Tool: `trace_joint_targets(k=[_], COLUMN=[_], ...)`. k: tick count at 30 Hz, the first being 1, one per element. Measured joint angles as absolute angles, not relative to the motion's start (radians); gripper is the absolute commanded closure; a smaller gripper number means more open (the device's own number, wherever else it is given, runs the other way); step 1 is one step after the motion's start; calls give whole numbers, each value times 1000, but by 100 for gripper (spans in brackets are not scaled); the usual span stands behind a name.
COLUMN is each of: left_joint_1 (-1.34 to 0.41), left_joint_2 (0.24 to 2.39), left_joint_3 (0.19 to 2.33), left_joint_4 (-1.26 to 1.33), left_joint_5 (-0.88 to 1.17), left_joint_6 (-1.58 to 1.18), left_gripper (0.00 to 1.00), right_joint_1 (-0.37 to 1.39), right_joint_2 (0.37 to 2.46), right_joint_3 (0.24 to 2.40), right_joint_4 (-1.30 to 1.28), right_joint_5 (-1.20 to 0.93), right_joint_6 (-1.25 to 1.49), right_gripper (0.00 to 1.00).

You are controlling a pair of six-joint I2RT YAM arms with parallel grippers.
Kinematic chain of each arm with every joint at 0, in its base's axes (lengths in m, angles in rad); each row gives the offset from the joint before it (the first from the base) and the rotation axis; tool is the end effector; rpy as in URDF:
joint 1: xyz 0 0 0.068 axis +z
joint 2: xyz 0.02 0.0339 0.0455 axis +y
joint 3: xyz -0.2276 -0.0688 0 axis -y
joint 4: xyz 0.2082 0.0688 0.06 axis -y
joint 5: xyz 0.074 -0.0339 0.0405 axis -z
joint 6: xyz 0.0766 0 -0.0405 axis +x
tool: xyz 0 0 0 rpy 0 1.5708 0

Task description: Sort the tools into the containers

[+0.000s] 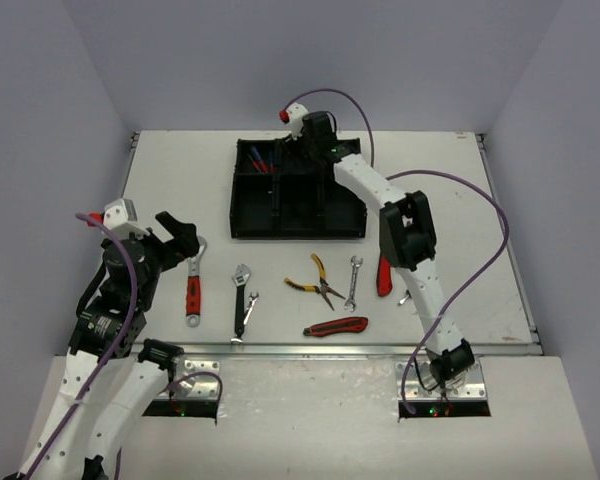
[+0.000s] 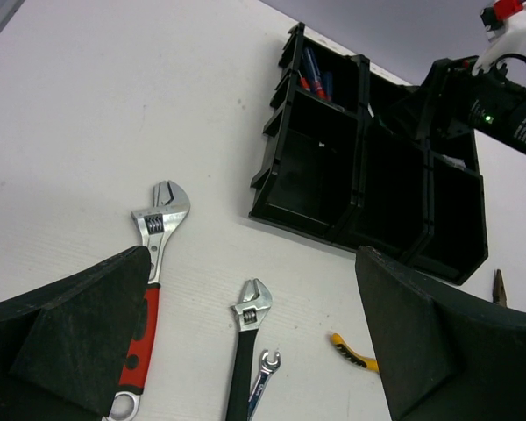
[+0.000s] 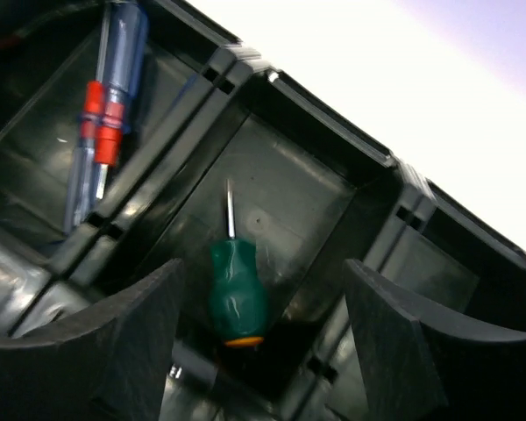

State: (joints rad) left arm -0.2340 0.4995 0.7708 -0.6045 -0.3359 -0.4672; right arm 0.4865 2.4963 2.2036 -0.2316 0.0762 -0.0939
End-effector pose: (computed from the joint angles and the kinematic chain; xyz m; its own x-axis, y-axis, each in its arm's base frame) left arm 0.1449 -0.0086 0.2883 -0.2462 -0.3784 -0.8923 -0.2184 0.9186 -0.3294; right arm 0.4877 0.2514 0.1725 -0.4023 -0.3186 -0.8583 -0.4476 0.8863 -0.1191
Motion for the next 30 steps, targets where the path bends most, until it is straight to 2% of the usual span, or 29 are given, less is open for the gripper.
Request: trace_joint_targets(k=[3, 8, 14, 20, 24, 30], left_joint_1=[-234, -234, -234, -235, -236, -236], left_joint_2=[500, 500, 500, 497, 486, 457], left_joint_3=[771, 771, 771, 771, 771, 771], left_joint_4=[-603, -603, -603, -600, -599, -596], left_joint_5=[-332, -329, -328, -316, -314, -314], left_joint_6=[-467, -467, -466, -456, -453, -453], left_gripper=[0, 0, 0, 0, 0, 0], right_joint_1=[488, 489, 489, 490, 487, 487], right_joint_2=[2421, 2176, 1582, 1146, 1064, 1105], right_joint_3=[2193, 2121, 1538, 958, 768, 698], right_joint_4=[-280, -409, -488, -462, -579, -739], right_joint_5=[89, 188, 314, 495, 569, 625], right_joint_6=[-83, 17, 327, 716, 880, 1103], right_gripper=[3, 1, 1, 1, 1, 3])
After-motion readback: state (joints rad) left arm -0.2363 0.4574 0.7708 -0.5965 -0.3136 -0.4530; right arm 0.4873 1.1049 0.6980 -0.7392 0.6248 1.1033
